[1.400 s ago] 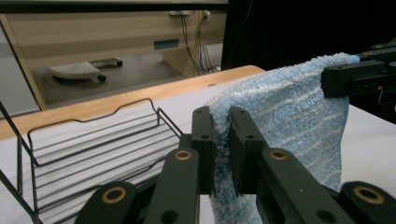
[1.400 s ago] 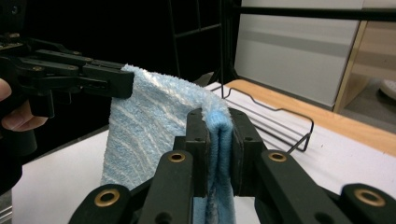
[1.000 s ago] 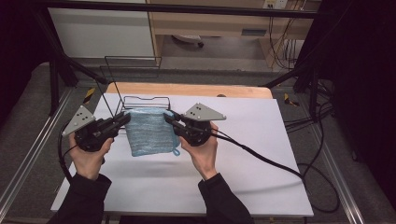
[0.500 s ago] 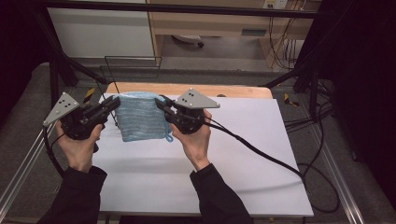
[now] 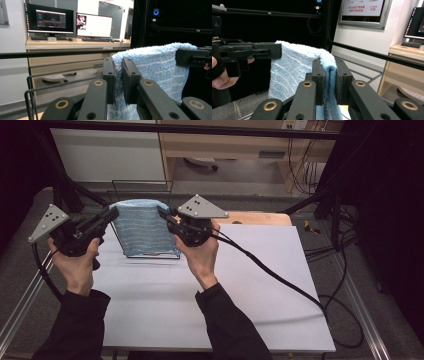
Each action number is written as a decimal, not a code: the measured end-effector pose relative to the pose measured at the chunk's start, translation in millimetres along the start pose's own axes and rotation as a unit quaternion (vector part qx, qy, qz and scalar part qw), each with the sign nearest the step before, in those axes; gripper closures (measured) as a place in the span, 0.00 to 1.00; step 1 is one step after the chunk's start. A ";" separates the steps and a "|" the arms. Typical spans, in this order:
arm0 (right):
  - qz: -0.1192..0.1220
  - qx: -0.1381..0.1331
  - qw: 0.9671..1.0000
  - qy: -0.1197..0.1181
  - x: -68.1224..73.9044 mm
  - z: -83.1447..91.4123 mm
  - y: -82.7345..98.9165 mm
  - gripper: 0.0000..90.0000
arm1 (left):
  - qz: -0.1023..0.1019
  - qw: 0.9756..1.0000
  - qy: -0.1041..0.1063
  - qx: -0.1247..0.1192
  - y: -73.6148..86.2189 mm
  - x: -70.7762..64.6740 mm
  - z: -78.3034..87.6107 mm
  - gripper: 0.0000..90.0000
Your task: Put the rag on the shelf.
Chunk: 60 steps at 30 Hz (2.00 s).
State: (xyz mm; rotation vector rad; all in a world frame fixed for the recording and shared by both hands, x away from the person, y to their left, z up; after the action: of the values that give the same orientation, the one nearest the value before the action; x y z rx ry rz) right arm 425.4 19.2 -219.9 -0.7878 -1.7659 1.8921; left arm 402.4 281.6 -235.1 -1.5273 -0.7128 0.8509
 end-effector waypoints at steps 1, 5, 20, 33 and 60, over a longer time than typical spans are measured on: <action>0.000 -0.001 1.000 0.000 -0.3 -1.4 -1.8 0.90 | -0.001 1.000 -0.001 -0.002 -1.7 1.2 -0.4 0.91; 0.002 -0.007 1.000 0.000 -1.0 -7.6 -8.1 0.90 | 0.003 1.000 -0.004 -0.012 -8.2 6.3 -1.5 0.91; 0.011 -0.037 0.999 0.003 -0.2 -31.5 -40.8 0.90 | 0.001 0.998 -0.023 -0.053 -43.4 21.0 -3.1 0.91; 0.025 -0.047 0.999 0.010 -4.3 -49.5 -69.1 0.90 | 0.004 0.996 -0.036 -0.077 -68.0 32.0 -10.8 0.91; 0.050 -0.061 0.996 0.037 -33.0 -76.1 -109.6 0.90 | 0.005 0.993 -0.047 -0.111 -106.0 44.2 -46.6 0.91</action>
State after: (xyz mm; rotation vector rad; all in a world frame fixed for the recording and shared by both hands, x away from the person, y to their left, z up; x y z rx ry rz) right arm 493.2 64.7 -109.3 -0.9953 -1.8423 1.8054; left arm 468.4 306.1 -133.1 -1.6979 -0.8942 0.8773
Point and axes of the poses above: each handheld gripper's, and its own axes: z roughly backward along the jaws, y roughly out of its underside, x roughly to its left, the point moved 2 cm from there along -z, roughly forward along the jaws, and after that the axes turned 3 degrees about z, right-handed, at the moved point
